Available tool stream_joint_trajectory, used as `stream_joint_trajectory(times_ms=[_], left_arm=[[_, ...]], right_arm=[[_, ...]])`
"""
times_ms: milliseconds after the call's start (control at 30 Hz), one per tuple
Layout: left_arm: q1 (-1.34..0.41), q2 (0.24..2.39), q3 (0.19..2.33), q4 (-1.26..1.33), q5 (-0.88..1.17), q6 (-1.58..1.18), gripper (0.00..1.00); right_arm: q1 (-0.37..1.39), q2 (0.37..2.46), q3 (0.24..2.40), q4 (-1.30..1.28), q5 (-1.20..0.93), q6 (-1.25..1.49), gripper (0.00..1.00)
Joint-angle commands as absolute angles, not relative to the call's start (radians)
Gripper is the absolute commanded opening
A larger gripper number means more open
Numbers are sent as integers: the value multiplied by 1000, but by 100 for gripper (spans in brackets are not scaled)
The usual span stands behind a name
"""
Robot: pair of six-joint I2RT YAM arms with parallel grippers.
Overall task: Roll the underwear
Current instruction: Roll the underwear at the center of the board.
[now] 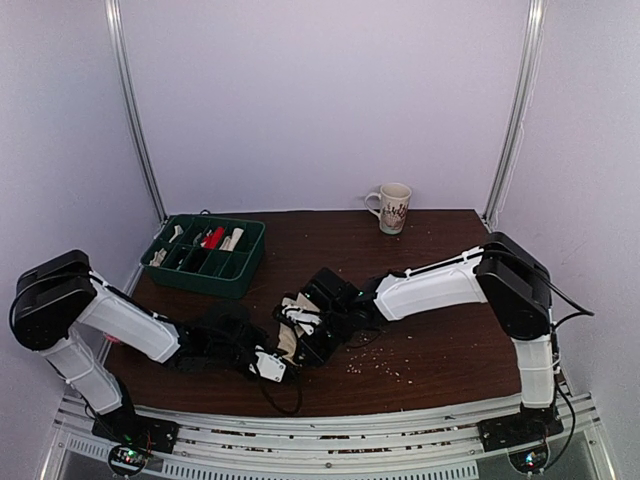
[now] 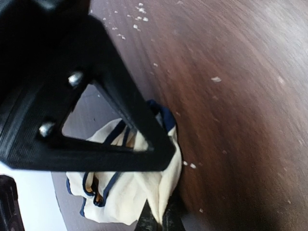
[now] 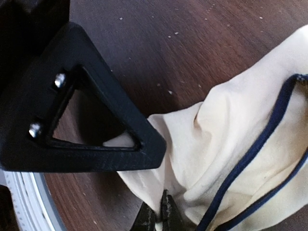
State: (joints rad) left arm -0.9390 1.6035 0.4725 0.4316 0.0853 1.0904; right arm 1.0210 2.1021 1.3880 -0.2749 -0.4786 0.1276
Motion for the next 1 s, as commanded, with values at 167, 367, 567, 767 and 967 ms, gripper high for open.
stream_joint_trajectory(times_ms=[167, 367, 567, 767, 967], left_arm=[[-947, 1641, 626, 265, 267, 894, 0], [-943, 1724, 643, 269, 351, 786, 0], [-869, 1794, 686, 230, 464, 702, 0], [-739, 1860, 800, 110, 727, 597, 0], [-636, 1970, 927, -25, 896, 545, 0]], right_arm=[[990, 1827, 1192, -236, -229, 116, 38], [991, 1612, 1016, -151, -108, 96, 58], [1025, 1481, 827, -20, 33, 5, 66], [1161, 1442, 731, 129, 224, -132, 69], [1257, 1474, 688, 229, 329, -290, 70]])
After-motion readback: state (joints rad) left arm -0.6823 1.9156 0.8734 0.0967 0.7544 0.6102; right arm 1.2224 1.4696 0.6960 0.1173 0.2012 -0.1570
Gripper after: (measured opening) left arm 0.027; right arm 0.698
